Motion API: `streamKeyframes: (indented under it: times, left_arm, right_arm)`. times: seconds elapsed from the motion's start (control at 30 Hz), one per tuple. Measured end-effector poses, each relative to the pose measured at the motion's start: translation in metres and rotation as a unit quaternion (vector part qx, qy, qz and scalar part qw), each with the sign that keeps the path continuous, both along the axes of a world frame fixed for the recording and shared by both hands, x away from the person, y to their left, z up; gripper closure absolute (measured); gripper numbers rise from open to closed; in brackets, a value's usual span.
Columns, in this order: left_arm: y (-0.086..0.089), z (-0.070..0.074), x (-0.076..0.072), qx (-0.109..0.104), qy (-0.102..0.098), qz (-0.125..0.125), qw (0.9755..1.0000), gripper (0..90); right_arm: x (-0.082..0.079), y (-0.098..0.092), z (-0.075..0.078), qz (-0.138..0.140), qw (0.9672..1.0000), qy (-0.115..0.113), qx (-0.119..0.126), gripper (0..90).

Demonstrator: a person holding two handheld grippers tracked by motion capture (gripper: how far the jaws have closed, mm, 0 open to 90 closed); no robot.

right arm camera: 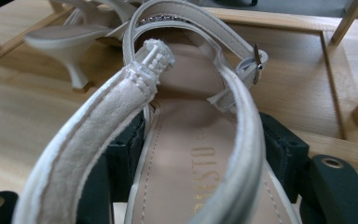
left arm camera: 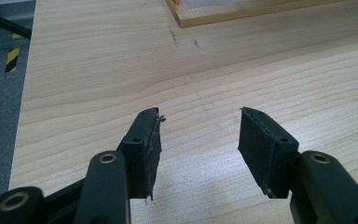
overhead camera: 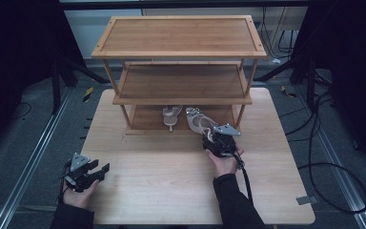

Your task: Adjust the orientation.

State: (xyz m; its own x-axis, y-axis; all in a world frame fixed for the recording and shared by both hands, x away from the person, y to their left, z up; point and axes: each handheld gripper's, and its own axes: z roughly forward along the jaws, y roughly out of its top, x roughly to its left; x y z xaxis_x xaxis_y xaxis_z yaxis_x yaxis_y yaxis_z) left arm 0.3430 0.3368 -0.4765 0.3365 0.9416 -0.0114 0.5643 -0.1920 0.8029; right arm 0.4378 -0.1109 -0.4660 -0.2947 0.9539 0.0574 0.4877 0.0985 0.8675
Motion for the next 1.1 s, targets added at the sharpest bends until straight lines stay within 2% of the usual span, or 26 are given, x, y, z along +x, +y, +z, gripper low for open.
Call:
streamKeyframes:
  times: [0.13,0.27,0.33,0.47,0.73,0.9,0.97,1.1]
  left_arm:
    - [0.0,0.0,0.0,0.001,-0.001,-0.001,1.0,47.4]
    - [-0.001,0.0,0.0,0.001,-0.001,-0.002,1.0,47.4]
    - [-0.001,0.001,0.0,0.001,-0.001,-0.003,1.0,47.4]
    - [-0.001,0.001,0.0,0.001,-0.001,-0.004,1.0,47.4]
    - [0.0,0.0,0.001,-0.002,0.001,-0.005,1.0,47.4]
    - [0.0,0.0,0.001,-0.002,0.001,-0.006,1.0,47.4]
    - [0.0,-0.001,0.001,-0.003,0.001,-0.004,1.0,47.4]
    - [0.0,-0.001,0.001,-0.004,0.002,-0.004,1.0,47.4]
  right_arm:
    - [0.012,0.006,-0.008,-0.014,0.9998,0.0,0.011,41.2]
    - [0.021,0.012,-0.012,-0.022,0.9997,0.004,0.008,41.1]
    - [0.033,0.018,-0.014,-0.032,0.9994,0.004,0.013,41.1]
    - [0.042,0.026,-0.014,-0.045,0.999,0.0,0.003,41.1]
    - [0.071,0.039,-0.022,-0.066,0.9978,-0.004,0.004,41.1]
    - [0.077,0.045,-0.026,-0.07,0.9975,0.001,0.006,41.0]
    - [0.08,0.048,-0.027,-0.074,0.9972,0.002,-0.009,40.9]
    - [0.083,0.05,-0.027,-0.076,0.997,0.004,-0.014,40.5]
